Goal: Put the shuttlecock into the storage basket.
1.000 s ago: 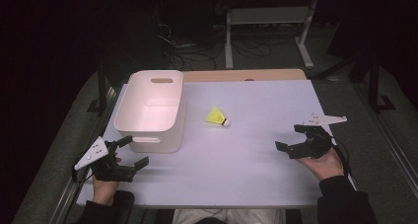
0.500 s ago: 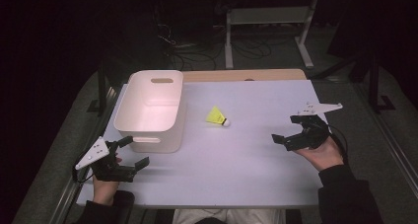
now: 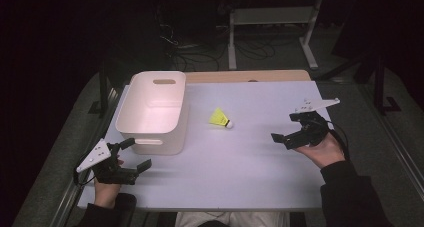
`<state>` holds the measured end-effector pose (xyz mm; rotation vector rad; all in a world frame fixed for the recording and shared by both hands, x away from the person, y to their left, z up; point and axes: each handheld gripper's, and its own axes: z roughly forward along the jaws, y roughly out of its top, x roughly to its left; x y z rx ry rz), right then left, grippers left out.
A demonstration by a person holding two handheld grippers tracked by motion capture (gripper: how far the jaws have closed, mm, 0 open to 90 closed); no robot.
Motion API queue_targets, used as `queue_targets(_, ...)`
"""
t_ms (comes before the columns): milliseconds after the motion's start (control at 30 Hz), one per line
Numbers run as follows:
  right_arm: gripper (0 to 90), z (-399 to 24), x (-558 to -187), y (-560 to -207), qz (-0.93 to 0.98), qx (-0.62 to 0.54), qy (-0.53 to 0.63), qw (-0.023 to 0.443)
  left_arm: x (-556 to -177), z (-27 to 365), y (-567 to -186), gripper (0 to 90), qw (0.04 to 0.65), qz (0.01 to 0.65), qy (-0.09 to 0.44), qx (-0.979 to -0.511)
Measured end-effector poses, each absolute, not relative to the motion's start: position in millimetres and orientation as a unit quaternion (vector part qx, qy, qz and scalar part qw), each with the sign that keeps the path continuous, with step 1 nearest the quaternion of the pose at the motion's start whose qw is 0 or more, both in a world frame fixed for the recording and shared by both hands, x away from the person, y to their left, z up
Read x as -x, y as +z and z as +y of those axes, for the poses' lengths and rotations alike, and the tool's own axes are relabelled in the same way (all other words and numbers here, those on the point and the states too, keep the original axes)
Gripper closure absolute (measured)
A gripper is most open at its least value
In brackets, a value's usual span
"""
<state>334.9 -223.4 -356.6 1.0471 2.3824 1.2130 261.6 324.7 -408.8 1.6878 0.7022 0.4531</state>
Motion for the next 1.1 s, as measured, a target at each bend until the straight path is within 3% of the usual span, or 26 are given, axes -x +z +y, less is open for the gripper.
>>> queue_targets(1100, 0.0, -194, -375, -345, 0.855, -0.337, 0.38, 0.106, -262, 325, -409, 0.0, 0.587, 0.301, 0.193, -0.726)
